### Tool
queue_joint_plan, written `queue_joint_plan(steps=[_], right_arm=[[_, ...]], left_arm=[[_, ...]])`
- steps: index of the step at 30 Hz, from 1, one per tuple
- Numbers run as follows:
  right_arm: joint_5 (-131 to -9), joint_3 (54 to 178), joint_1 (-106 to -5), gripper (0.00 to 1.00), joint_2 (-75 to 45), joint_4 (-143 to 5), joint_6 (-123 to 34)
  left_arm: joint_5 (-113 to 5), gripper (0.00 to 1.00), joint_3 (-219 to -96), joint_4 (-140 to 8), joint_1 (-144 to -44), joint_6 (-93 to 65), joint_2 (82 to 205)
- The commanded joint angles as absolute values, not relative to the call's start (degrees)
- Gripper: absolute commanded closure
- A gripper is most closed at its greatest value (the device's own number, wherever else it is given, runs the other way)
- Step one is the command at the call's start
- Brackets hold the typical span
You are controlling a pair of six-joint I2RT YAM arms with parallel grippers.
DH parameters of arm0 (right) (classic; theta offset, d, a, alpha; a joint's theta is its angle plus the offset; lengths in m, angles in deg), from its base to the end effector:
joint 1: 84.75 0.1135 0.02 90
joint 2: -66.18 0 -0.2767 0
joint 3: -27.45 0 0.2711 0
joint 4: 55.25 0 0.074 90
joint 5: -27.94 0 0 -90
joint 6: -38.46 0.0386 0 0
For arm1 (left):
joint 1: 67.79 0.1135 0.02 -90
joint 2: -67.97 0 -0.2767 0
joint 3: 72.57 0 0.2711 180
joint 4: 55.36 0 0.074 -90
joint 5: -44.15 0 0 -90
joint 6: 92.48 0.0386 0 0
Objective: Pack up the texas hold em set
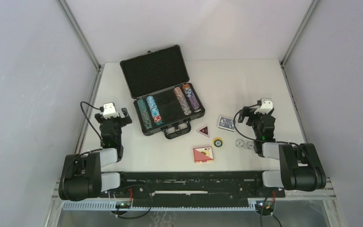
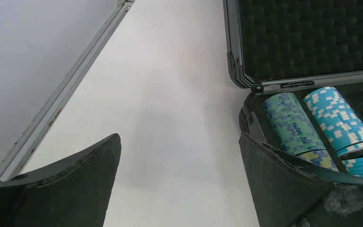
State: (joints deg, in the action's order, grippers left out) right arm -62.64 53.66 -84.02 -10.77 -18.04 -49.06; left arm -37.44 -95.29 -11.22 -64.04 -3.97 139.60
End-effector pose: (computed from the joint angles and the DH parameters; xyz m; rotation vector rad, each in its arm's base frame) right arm 0.2385 0.0034 0.1468 0.0204 1.8071 0.0490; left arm 0.2219 0.0202 0.1624 -0.1871 1.6447 0.1514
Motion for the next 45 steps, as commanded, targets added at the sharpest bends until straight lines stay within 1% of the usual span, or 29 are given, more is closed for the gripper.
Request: queue_joint_plan(steps=[1, 20, 21, 23, 24, 26, 28, 29, 30, 31, 32, 33, 35, 36, 37, 39, 41, 43, 44, 45], right_arm=[[-63.47, 54.57, -84.31, 0.00, -10.82, -15.30, -48.55], [-63.56, 54.73, -84.50, 0.00, -10.80, -15.03, -48.51], [-63.26, 55.40, -84.22, 0.00, -9.91, -16.36, -48.58], [-64.04, 60.27, -83.07, 0.00, -5.20, -29.02, -50.24], [-64.61, 62.98, -81.91, 0.00, -2.33, -34.82, -51.27], [-66.59, 66.30, -79.86, 0.00, 2.95, -40.65, -50.77], [-69.74, 68.30, -77.81, 0.00, 7.30, -42.52, -46.71], [-70.24, 69.55, -76.21, 0.00, 8.28, -43.00, -43.48], [-72.27, 71.80, -74.56, 0.00, 8.29, -44.44, -43.80], [-72.00, 75.08, -72.33, 0.00, 6.91, -47.83, -43.20], [-68.09, 81.23, -69.65, 0.00, 5.03, -54.03, -42.88], [-62.72, 86.34, -67.14, 0.00, 2.41, -61.70, -44.00], [-57.27, 92.03, -62.25, 0.00, -2.71, -64.83, -46.75], [-54.98, 94.05, -61.11, 0.00, -4.85, -65.11, -46.49], [-53.48, 95.84, -60.59, 0.00, -6.54, -65.77, -45.55], [-54.29, 98.10, -60.75, 0.00, -8.69, -65.05, -43.29], [-58.53, 99.39, -62.05, 0.05, -10.80, -62.65, -42.42], [-61.43, 103.27, -63.07, 0.06, -14.20, -63.87, -42.13], [-62.97, 106.31, -63.53, 0.09, -16.70, -66.22, -42.29], [-64.99, 109.48, -64.04, 0.16, -19.20, -68.82, -42.31]], left_arm=[[-36.89, 0.00, -96.25, -8.74, -64.30, -2.98, 139.66], [-35.84, 0.00, -96.76, -9.05, -64.74, -3.01, 138.86], [-35.20, 0.00, -98.12, -12.84, -65.30, -2.63, 137.11], [-34.28, 0.00, -103.06, -26.98, -66.26, -1.66, 132.64], [-32.61, 0.00, -105.87, -31.07, -66.74, -1.75, 130.61], [-29.37, 0.00, -106.60, -33.29, -68.23, -2.55, 126.70], [-20.32, 0.00, -105.92, -33.27, -71.20, -5.61, 122.45], [-15.30, 0.00, -106.26, -34.91, -72.75, -7.95, 120.33], [-13.00, 0.00, -107.43, -38.52, -73.55, -11.29, 118.26], [-11.33, 0.00, -109.96, -45.70, -73.70, -16.48, 116.32], [-10.08, 0.00, -113.15, -53.34, -73.68, -20.75, 115.30], [-9.03, 0.00, -114.08, -55.79, -73.52, -23.14, 115.21], [-1.78, 0.00, -115.01, -62.73, -72.22, -33.14, 115.36], [-2.32, 0.00, -115.22, -64.07, -70.31, -34.69, 115.23], [-5.79, 0.00, -114.65, -63.01, -68.67, -34.18, 114.99], [-7.98, 0.00, -113.83, -62.85, -67.88, -35.54, 114.61], [-9.57, 0.00, -113.78, -62.48, -67.88, -35.45, 114.89], [-10.87, 0.00, -114.19, -60.85, -67.95, -32.39, 115.59], [-11.36, 0.00, -114.69, -60.28, -67.97, -31.44, 116.29], [-12.14, 0.00, -115.12, -59.55, -67.94, -31.01, 117.25]])
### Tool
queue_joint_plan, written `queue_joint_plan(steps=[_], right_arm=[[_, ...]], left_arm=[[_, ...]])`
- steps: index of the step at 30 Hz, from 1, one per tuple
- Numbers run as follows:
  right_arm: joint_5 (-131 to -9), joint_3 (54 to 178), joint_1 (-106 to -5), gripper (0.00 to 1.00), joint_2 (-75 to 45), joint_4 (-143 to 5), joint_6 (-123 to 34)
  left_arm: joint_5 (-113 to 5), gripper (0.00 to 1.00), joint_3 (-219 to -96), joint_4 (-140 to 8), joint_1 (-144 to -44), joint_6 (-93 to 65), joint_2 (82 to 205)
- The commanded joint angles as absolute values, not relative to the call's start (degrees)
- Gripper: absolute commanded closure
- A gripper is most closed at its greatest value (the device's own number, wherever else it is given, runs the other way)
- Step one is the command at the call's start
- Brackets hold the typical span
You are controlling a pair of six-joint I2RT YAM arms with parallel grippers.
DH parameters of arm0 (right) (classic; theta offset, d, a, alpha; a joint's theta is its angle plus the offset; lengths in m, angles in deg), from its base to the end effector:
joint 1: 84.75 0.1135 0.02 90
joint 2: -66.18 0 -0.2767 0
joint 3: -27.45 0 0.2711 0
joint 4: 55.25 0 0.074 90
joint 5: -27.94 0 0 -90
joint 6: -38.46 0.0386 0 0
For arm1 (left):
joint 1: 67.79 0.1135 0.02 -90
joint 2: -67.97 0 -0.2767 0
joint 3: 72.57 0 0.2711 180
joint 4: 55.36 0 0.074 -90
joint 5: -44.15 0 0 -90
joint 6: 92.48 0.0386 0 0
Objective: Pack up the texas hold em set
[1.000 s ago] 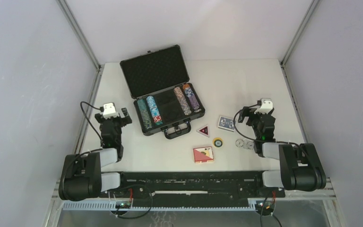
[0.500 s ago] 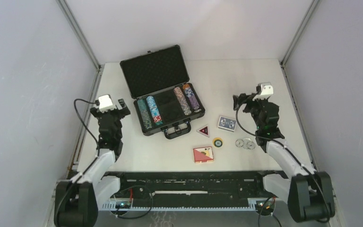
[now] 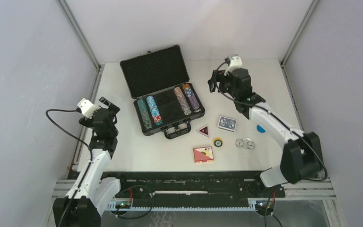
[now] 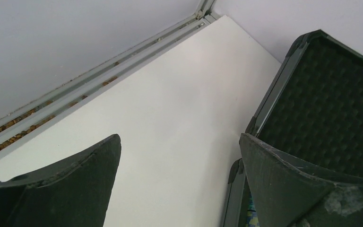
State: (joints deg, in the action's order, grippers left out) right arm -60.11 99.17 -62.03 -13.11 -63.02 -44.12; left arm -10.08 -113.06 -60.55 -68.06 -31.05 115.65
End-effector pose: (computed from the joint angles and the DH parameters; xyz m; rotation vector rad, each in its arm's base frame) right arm 0.3196 0.1324 0.3199 -0.2227 1.8382 0.3367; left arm 0.2056 0.0216 0.2616 -0.8401 1.5345 0.1901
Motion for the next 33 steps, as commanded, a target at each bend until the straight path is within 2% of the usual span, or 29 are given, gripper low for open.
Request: queue_joint_plan(steps=[1, 5, 8, 11, 13, 15, 16, 17, 18, 19, 20, 22, 25, 28, 29, 30, 33], right_arm=[[-67.50, 113.73, -64.68, 0.30, -22.19, -72.17, -42.54], [-76.42, 125.44, -69.30, 0.64, -32.61, -80.58, -39.26], [-80.47, 124.64, -69.91, 0.74, -35.45, -77.30, -38.91], [-76.99, 126.69, -67.08, 0.75, -38.68, -80.01, -42.84], [-75.21, 127.59, -64.98, 0.75, -40.29, -81.02, -44.56], [-73.71, 127.56, -63.23, 0.73, -41.07, -81.19, -45.46], [-72.91, 127.37, -62.54, 0.68, -41.25, -81.14, -45.64], [-72.09, 127.22, -61.85, 0.58, -41.43, -81.11, -45.56], [-71.62, 127.04, -61.41, 0.51, -41.75, -81.03, -45.34], [-71.61, 126.79, -60.99, 0.44, -41.95, -80.85, -45.11], [-71.59, 126.62, -60.69, 0.41, -42.27, -80.77, -44.95], [-70.65, 126.23, -60.18, 0.40, -42.89, -80.71, -44.58], [-69.67, 125.70, -59.83, 0.45, -43.84, -80.69, -43.66], [-69.52, 125.03, -59.87, 0.58, -44.38, -80.09, -42.20], [-69.63, 124.75, -59.84, 0.61, -44.39, -79.68, -41.99], [-69.69, 124.64, -59.84, 0.62, -44.39, -79.55, -42.01], [-69.49, 124.70, -59.87, 0.67, -44.64, -79.38, -42.05]], left_arm=[[-13.07, 0.00, -116.53, -59.28, -67.95, -30.51, 118.84], [-14.18, 0.00, -126.15, -67.52, -67.97, -30.90, 128.97], [-16.88, 0.04, -127.21, -69.23, -67.92, -31.69, 133.27], [-18.56, 0.09, -126.26, -68.36, -67.92, -32.28, 133.83], [-19.21, 0.20, -126.21, -68.15, -67.97, -32.20, 134.03], [-19.97, 0.43, -126.02, -67.96, -67.92, -32.23, 134.53], [-20.38, 0.57, -125.85, -67.82, -67.94, -32.19, 134.77], [-20.89, 0.72, -125.72, -67.75, -67.90, -32.26, 135.25], [-21.48, 0.79, -125.75, -67.79, -67.96, -32.27, 135.74], [-21.92, 0.80, -125.80, -67.98, -67.97, -32.28, 136.33], [-22.28, 0.74, -126.01, -68.11, -67.97, -32.43, 136.75], [-22.51, 0.58, -126.21, -68.39, -68.05, -32.47, 137.12], [-22.06, 0.47, -126.31, -69.03, -68.05, -32.65, 136.96], [-22.17, 0.42, -126.58, -69.35, -68.14, -32.82, 137.62], [-22.24, 0.43, -126.77, -69.64, -68.29, -32.61, 137.99], [-22.01, 0.47, -127.09, -70.10, -68.49, -32.55, 138.42], [-22.07, 0.81, -128.15, -70.82, -69.07, -32.09, 139.95]])
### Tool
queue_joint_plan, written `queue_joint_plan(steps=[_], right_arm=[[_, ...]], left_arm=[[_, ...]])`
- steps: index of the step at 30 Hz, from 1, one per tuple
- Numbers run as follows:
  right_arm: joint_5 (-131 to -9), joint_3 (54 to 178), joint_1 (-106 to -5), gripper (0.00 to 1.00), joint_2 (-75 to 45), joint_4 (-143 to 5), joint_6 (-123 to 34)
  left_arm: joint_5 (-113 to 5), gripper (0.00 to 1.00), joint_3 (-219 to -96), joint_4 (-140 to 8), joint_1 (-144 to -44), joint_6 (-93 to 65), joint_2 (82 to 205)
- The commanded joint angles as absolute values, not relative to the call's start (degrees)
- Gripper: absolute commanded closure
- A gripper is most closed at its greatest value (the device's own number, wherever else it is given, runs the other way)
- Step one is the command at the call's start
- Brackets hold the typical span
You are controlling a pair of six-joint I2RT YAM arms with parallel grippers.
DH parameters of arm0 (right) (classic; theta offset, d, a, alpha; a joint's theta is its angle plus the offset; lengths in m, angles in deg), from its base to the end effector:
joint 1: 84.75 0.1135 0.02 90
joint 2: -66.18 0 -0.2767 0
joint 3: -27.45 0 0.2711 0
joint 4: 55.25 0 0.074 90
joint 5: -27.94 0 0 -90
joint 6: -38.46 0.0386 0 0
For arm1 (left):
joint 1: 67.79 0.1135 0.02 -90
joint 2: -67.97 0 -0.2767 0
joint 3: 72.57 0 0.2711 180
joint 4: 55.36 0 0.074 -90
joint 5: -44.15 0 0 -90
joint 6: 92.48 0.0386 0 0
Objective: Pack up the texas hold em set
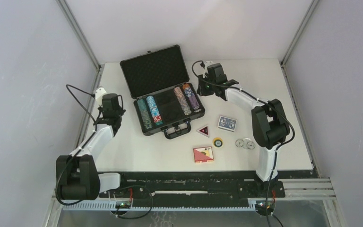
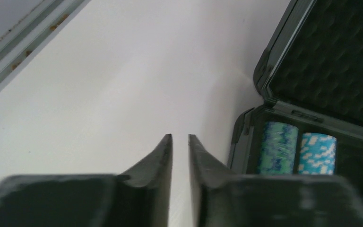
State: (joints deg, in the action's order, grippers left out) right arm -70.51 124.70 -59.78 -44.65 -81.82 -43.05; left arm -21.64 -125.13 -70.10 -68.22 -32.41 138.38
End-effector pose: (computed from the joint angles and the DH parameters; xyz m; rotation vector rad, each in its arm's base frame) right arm 0.4216 0.2026 0.2361 -0.4088 2.2707 0.4716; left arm 0.2774 0.0137 0.2323 -0.7631 1.9425 0.1318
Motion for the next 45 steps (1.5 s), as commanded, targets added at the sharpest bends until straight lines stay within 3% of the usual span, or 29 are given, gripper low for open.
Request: queue_joint_plan(steps=[1, 3, 4, 5, 7, 10, 13, 21, 28, 40, 43, 45], right_arm=[[-69.25, 124.70, -59.85, 0.74, -44.72, -79.33, -42.05], [-69.18, 124.78, -59.87, 0.79, -44.66, -79.61, -42.05], [-69.12, 124.78, -59.87, 0.79, -44.51, -79.70, -42.05], [-69.10, 124.78, -59.88, 0.78, -44.34, -79.63, -42.03], [-69.29, 124.98, -59.95, 0.65, -44.13, -79.00, -41.90], [-70.12, 127.84, -59.96, 0.44, -45.52, -78.03, -41.64], [-70.96, 133.17, -59.91, 0.40, -48.97, -79.82, -41.32], [-69.44, 150.09, -59.87, 0.41, -60.14, -79.94, -45.47], [-68.07, 162.35, -59.32, 0.43, -70.99, -77.64, -46.75], [-60.27, 170.25, -58.40, 0.46, -78.41, -76.43, -49.08], [-61.26, 170.36, -59.87, 0.50, -78.42, -76.68, -46.44], [-63.38, 170.75, -60.95, 0.57, -78.61, -77.65, -45.07]], left_arm=[[-22.05, 0.92, -128.58, -71.04, -69.32, -31.91, 140.49], [-21.30, 0.96, -129.42, -71.39, -69.52, -31.58, 141.55], [-20.67, 0.89, -129.81, -71.39, -69.55, -31.38, 142.07], [-19.77, 0.73, -130.51, -71.40, -69.47, -30.93, 142.71], [-17.95, 0.45, -132.37, -71.12, -69.54, -29.68, 144.34], [-17.51, 0.33, -136.33, -70.20, -69.53, -28.81, 148.02], [-18.53, 0.31, -140.98, -68.47, -69.76, -28.25, 152.87], [-20.43, 0.31, -151.09, -68.47, -70.87, -26.47, 162.50], [-21.78, 0.32, -148.98, -67.08, -71.14, -26.33, 161.97], [-25.57, 0.31, -144.24, -67.97, -72.38, -29.59, 158.57], [-26.72, 0.31, -143.62, -68.09, -72.66, -30.31, 157.87], [-27.25, 0.31, -143.25, -68.14, -72.80, -30.56, 157.50]])
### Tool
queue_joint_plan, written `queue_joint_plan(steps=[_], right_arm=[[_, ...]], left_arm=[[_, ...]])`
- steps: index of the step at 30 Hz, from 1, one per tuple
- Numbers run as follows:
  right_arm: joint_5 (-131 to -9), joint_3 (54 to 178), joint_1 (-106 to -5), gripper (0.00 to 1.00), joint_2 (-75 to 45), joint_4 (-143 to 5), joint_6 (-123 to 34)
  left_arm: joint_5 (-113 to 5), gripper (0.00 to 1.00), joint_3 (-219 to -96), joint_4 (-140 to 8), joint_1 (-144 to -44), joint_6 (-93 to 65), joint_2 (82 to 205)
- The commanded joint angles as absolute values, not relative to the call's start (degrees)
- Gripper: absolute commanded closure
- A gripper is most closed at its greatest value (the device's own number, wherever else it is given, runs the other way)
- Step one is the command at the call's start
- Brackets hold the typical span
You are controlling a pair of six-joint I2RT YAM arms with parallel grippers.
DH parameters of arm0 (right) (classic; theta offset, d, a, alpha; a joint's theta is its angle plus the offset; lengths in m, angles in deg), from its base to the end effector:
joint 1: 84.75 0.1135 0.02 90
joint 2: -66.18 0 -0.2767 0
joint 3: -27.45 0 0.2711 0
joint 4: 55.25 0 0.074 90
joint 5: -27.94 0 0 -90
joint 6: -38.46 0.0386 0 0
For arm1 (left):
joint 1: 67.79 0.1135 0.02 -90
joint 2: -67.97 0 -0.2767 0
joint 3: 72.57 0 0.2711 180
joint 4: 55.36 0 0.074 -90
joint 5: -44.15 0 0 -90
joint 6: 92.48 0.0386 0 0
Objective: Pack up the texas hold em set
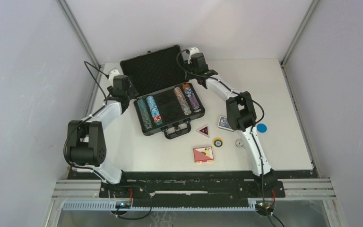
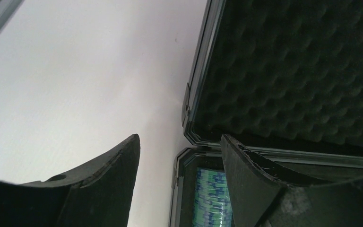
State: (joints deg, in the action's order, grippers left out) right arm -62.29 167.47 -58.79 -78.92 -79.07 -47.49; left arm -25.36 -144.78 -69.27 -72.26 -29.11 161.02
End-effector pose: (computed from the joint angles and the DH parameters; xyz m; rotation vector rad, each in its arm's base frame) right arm 0.5534 0.2696 0.1934 -0.3999 2.0528 0.3236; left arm 0.3785 -0.0160 0.2306 -0.6058 2.0472 0.0719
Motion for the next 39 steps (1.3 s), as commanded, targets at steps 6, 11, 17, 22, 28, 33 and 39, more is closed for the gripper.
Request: queue_joint_plan(steps=[6, 11, 17, 22, 28, 33, 39], right_arm=[[-68.77, 172.70, -62.00, 0.61, -79.58, -79.57, -47.31], [-69.82, 176.68, -61.26, 0.65, -81.38, -83.10, -49.16], [-71.97, 176.29, -61.08, 0.81, -81.06, -83.71, -49.77], [-72.69, 176.50, -61.00, 0.44, -81.19, -84.15, -50.13], [-73.27, 178.31, -60.78, 0.70, -82.01, -85.63, -48.62], [-71.21, 178.26, -60.71, 1.00, -81.81, -87.07, -48.04], [-68.92, 170.86, -63.78, 1.00, -76.83, -84.74, -39.02]], left_arm=[[-27.18, 0.32, -142.95, -68.41, -72.78, -30.36, 156.70], [-26.74, 0.31, -142.84, -68.41, -72.84, -30.18, 156.70], [-26.95, 0.31, -142.79, -68.50, -72.82, -30.34, 156.96], [-26.99, 0.32, -142.66, -68.66, -72.81, -30.34, 156.52], [-27.45, 0.30, -142.45, -68.75, -72.73, -30.77, 155.66], [-27.50, 0.30, -141.73, -69.03, -72.83, -31.16, 153.87], [-27.14, 0.30, -141.28, -68.99, -73.04, -31.15, 153.67]])
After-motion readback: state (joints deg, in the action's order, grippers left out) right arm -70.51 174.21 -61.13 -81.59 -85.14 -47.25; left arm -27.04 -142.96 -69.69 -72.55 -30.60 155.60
